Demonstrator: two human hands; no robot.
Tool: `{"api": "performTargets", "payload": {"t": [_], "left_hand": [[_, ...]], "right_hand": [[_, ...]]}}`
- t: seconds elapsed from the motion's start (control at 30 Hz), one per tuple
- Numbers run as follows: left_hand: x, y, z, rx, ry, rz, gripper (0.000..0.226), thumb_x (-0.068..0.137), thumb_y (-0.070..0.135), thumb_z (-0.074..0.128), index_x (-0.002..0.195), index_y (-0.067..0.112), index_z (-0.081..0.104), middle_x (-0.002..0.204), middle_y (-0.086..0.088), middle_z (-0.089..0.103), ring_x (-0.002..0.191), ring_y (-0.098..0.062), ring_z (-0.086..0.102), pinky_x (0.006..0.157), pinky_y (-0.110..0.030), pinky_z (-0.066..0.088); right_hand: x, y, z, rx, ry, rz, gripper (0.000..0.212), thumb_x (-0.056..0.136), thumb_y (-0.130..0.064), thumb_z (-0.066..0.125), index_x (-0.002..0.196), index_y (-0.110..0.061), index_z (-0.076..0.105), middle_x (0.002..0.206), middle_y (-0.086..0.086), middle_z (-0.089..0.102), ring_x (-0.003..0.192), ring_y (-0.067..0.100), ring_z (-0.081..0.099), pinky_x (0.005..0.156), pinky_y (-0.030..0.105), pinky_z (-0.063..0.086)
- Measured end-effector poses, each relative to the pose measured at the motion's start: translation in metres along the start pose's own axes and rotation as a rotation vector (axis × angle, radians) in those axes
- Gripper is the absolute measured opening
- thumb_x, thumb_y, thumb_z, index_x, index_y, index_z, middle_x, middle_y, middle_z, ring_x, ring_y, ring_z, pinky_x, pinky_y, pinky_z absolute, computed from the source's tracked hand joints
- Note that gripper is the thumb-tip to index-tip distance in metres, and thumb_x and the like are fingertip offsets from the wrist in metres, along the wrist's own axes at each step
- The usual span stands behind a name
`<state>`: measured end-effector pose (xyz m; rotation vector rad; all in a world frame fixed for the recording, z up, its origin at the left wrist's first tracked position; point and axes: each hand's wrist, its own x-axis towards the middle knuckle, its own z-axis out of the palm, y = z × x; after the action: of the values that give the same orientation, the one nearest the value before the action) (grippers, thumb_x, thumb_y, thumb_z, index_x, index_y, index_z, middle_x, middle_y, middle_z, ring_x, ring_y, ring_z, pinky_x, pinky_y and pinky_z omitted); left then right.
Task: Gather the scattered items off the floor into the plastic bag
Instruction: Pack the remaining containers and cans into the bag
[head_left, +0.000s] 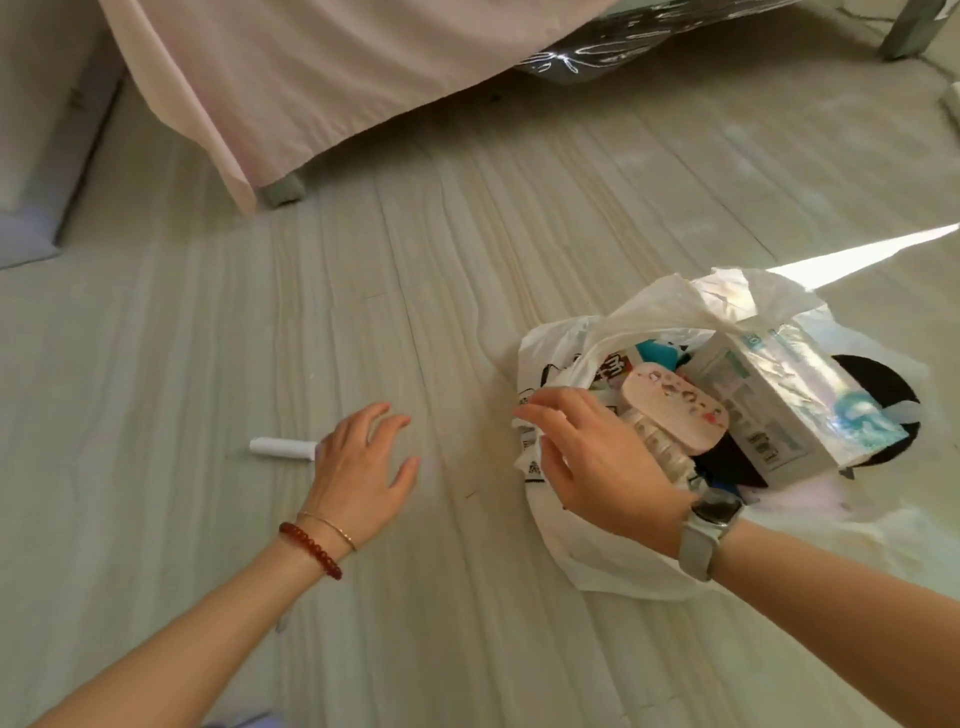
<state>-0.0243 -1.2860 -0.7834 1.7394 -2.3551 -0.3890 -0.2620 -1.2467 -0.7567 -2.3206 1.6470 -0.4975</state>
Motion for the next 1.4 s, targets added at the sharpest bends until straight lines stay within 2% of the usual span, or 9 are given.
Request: {"api": "performTargets", "payload": {"t": [0.2, 0.37, 0.5, 0.63, 0.77, 0.87, 0.97, 1.17, 1.4], "left_hand": [[-0.064, -0.126, -0.016, 0.012, -0.159, -0.456, 0.049, 0.084, 0.028, 0.06, 0.128, 0.012, 0.046, 0.135, -0.012, 0.045, 0.124, -0.032, 0.04, 0.101, -0.042, 0.035], [-0.101, -0.18, -0.001, -0.099, -0.416, -0.473, 0.091, 0.053, 0.07, 0.051, 0.13, 0.021, 0.044, 0.13, -0.005, 0.047, 0.122, -0.026, 0.042, 0.103, -0.033, 0.034], [-0.115, -0.184, 0.019, -0.069, -0.476, -0.39, 0.11, 0.035, 0.075, 0.04, 0.135, 0.033, 0.03, 0.139, 0.001, 0.029, 0.13, -0.022, 0.025, 0.107, -0.035, 0.03], [-0.126, -0.191, 0.035, -0.139, -0.279, -0.36, 0.09, 0.054, 0.061, 0.034, 0.133, 0.018, 0.04, 0.128, -0.006, 0.046, 0.119, -0.026, 0.041, 0.1, -0.042, 0.041], [-0.122, -0.199, 0.031, -0.336, -0.117, -0.428, 0.081, 0.064, 0.051, 0.054, 0.131, 0.008, 0.042, 0.122, -0.011, 0.049, 0.11, -0.025, 0.051, 0.093, -0.023, 0.036], [-0.108, -0.19, 0.019, -0.441, 0.003, -0.482, 0.077, 0.067, 0.04, 0.066, 0.133, 0.01, 0.039, 0.118, -0.003, 0.04, 0.104, -0.017, 0.052, 0.087, -0.02, 0.038], [-0.087, -0.175, 0.006, -0.526, 0.154, -0.509, 0.091, 0.052, 0.055, 0.047, 0.131, 0.011, 0.041, 0.111, 0.005, 0.033, 0.095, -0.008, 0.047, 0.081, -0.012, 0.036], [-0.036, -0.113, -0.007, -0.68, 0.317, -0.348, 0.088, 0.056, 0.051, 0.053, 0.132, 0.009, 0.037, 0.109, 0.001, 0.038, 0.092, 0.001, 0.042, 0.073, 0.009, 0.03], [0.003, 0.012, -0.026, -0.879, 0.249, -0.001, 0.05, 0.058, 0.046, 0.061, 0.101, 0.041, 0.036, 0.102, 0.017, 0.05, 0.091, 0.008, 0.054, 0.074, -0.002, 0.042]], "right_hand": [[0.054, -0.072, 0.091, 0.108, -0.164, -0.081, 0.039, 0.087, -0.02, 0.034, 0.12, -0.011, 0.053, 0.115, 0.01, 0.058, 0.101, 0.03, 0.057, 0.077, 0.037, 0.05], [0.107, -0.129, 0.157, 0.057, -0.341, -0.015, 0.044, 0.094, -0.02, 0.037, 0.137, -0.014, 0.032, 0.137, 0.007, 0.039, 0.121, 0.029, 0.038, 0.094, 0.041, 0.037], [0.139, -0.156, 0.198, 0.003, -0.351, 0.022, 0.051, 0.093, -0.021, 0.039, 0.141, -0.016, 0.021, 0.148, 0.006, 0.023, 0.128, 0.028, 0.031, 0.095, 0.042, 0.034], [0.157, -0.166, 0.228, -0.112, -0.31, 0.062, 0.04, 0.094, -0.019, 0.037, 0.132, -0.006, 0.034, 0.131, 0.012, 0.041, 0.112, 0.03, 0.042, 0.085, 0.037, 0.035], [0.16, -0.169, 0.238, -0.135, -0.264, 0.117, 0.026, 0.093, -0.011, 0.037, 0.114, 0.0, 0.047, 0.116, 0.017, 0.05, 0.102, 0.032, 0.048, 0.08, 0.036, 0.038], [0.155, -0.165, 0.226, 0.025, -0.33, 0.228, 0.026, 0.093, -0.011, 0.037, 0.115, -0.001, 0.046, 0.116, 0.017, 0.05, 0.102, 0.032, 0.05, 0.08, 0.036, 0.04], [0.145, -0.154, 0.196, 0.297, -0.385, 0.386, 0.027, 0.09, -0.017, 0.044, 0.112, -0.003, 0.048, 0.114, 0.014, 0.049, 0.088, 0.027, 0.053, 0.071, 0.032, 0.044], [0.113, -0.116, 0.101, 0.498, -0.163, 0.374, 0.02, 0.087, -0.014, 0.051, 0.105, -0.011, 0.058, 0.095, -0.004, 0.044, 0.067, 0.004, 0.047, 0.053, 0.002, 0.039], [0.052, -0.035, -0.035, 0.535, 0.362, 0.345, 0.028, 0.084, -0.005, 0.053, 0.083, -0.032, 0.058, 0.091, 0.0, 0.056, 0.066, 0.005, 0.054, 0.059, 0.014, 0.045]]}}
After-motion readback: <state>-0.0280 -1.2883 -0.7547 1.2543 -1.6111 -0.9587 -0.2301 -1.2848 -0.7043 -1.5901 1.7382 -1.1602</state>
